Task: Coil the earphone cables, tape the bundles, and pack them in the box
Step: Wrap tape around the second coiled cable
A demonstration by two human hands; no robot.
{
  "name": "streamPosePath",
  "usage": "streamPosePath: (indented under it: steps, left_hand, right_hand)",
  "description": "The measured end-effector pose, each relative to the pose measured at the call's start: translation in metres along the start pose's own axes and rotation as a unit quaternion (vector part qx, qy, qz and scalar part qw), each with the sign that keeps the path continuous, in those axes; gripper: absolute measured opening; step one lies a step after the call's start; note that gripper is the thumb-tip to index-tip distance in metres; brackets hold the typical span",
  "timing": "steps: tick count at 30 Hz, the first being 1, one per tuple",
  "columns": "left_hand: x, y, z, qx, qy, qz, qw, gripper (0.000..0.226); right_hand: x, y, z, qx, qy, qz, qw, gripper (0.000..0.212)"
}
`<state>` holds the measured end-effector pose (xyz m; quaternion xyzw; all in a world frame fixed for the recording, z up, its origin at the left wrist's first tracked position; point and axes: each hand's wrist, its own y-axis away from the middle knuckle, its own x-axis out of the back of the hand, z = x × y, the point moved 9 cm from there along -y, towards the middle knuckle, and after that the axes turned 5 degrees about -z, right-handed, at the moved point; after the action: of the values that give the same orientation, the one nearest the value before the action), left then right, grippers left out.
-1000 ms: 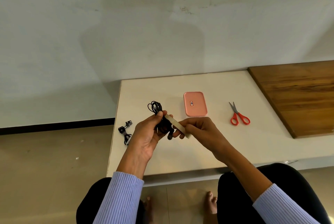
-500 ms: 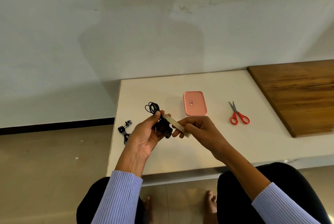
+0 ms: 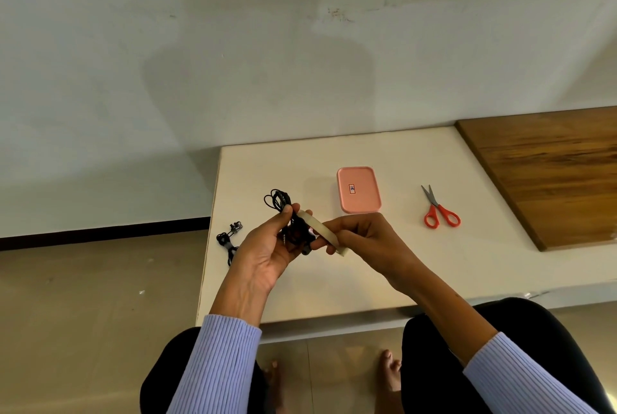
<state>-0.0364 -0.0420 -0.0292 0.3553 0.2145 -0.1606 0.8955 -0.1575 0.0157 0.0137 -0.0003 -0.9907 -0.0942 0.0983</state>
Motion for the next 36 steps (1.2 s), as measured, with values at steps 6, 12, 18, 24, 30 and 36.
streamPosePath:
  steps: [6,12,18,24,30,36]
  left_hand:
    - [0.0,-0.003,0.001,-0.006,-0.002,-0.004,1.0,0.016]
    - [-0.001,-0.001,0.0,-0.018,-0.013,-0.001,1.0,0.015]
    - [-0.001,0.001,0.001,-0.02,-0.027,0.004,0.999,0.015]
    - [-0.008,0.004,0.0,-0.019,-0.051,-0.027,0.998,0.015]
    - [-0.021,0.017,0.0,-0.099,-0.186,-0.027,0.977,0.019]
    - [-0.013,0.015,0.005,-0.108,-0.155,0.028,0.982,0.016]
  right_hand:
    - [0.002,0.0,0.001,-0.011,-0.022,0.034,0.999,0.036]
    - [0.003,0.001,-0.002,-0.008,-0.041,0.051,0.998,0.038]
    - [0.001,0.001,0.0,-0.013,-0.054,0.062,0.997,0.034]
    - [0.005,0.0,0.005,-0.015,-0.056,0.092,0.994,0.024]
    - [0.013,0.001,0.005,-0.017,-0.063,0.112,0.992,0.033]
    - [0.007,0.0,0.005,-0.039,-0.028,0.067,0.997,0.021]
